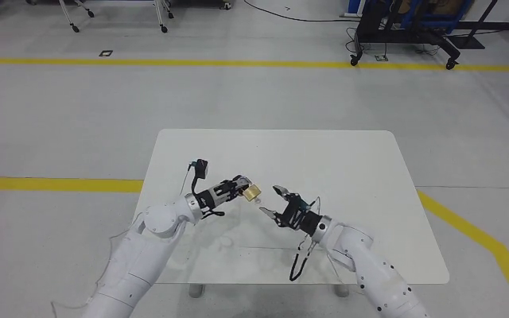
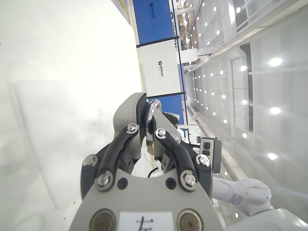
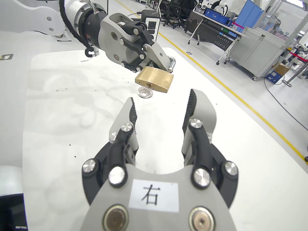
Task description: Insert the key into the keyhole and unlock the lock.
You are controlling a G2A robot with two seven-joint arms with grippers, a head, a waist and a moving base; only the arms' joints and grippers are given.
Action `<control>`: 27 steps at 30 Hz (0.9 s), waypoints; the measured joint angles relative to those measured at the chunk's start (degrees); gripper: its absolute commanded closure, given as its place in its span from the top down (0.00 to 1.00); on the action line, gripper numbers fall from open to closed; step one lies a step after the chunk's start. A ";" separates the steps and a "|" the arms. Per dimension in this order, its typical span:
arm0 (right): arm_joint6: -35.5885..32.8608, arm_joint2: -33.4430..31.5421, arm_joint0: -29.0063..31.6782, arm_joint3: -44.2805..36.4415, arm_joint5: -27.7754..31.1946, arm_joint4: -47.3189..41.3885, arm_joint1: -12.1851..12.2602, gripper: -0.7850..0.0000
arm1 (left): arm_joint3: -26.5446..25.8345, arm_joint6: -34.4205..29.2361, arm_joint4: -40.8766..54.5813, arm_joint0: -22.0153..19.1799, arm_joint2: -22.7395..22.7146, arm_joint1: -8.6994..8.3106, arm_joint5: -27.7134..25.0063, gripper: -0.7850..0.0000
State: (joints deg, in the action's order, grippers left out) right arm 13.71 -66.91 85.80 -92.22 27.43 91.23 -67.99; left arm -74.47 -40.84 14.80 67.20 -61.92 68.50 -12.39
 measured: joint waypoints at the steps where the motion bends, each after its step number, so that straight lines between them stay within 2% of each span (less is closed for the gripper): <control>1: 0.90 -1.48 0.84 -0.37 -0.11 0.50 0.35 1.00 | 0.06 -0.41 -0.96 -0.13 0.32 -0.02 0.55 0.00; 8: 4.23 -11.84 5.61 -2.11 -1.85 -4.93 1.72 1.00 | 0.79 -4.29 -10.52 -1.43 4.33 -0.02 5.18 0.00; 13: 4.18 -11.57 5.53 -2.10 -1.79 -4.82 1.70 1.00 | 2.14 -5.26 -15.95 -3.32 8.80 0.79 7.24 0.00; 19: 4.18 -11.58 5.53 -2.10 -1.80 -4.83 1.70 1.00 | 5.79 -4.20 -17.14 -5.69 12.03 1.97 7.51 0.00; 20: 4.18 -11.58 5.53 -2.10 -1.80 -4.83 1.70 1.00 | 6.29 -4.06 -17.15 -5.93 12.19 2.07 7.39 0.05; 22: 4.18 -11.58 5.53 -2.10 -1.80 -4.83 1.70 1.00 | 7.22 -3.83 -16.93 -6.41 12.21 2.21 7.11 0.28; 24: 4.18 -11.58 5.53 -2.10 -1.80 -4.83 1.70 1.00 | 7.63 -3.66 -16.58 -6.63 11.92 2.24 6.91 0.45; 26: 4.18 -11.58 5.53 -2.10 -1.80 -4.83 1.70 1.00 | 7.64 -3.65 -16.05 -6.51 11.38 2.16 6.69 0.71; 27: 4.18 -11.58 5.53 -2.10 -1.80 -4.83 1.70 1.00 | 7.49 -3.65 -15.88 -6.36 11.10 2.10 6.63 0.76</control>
State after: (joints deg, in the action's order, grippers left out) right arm 17.88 -78.49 91.34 -94.32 25.63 86.40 -66.29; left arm -66.97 -44.49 -1.08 60.84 -50.82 70.60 -5.76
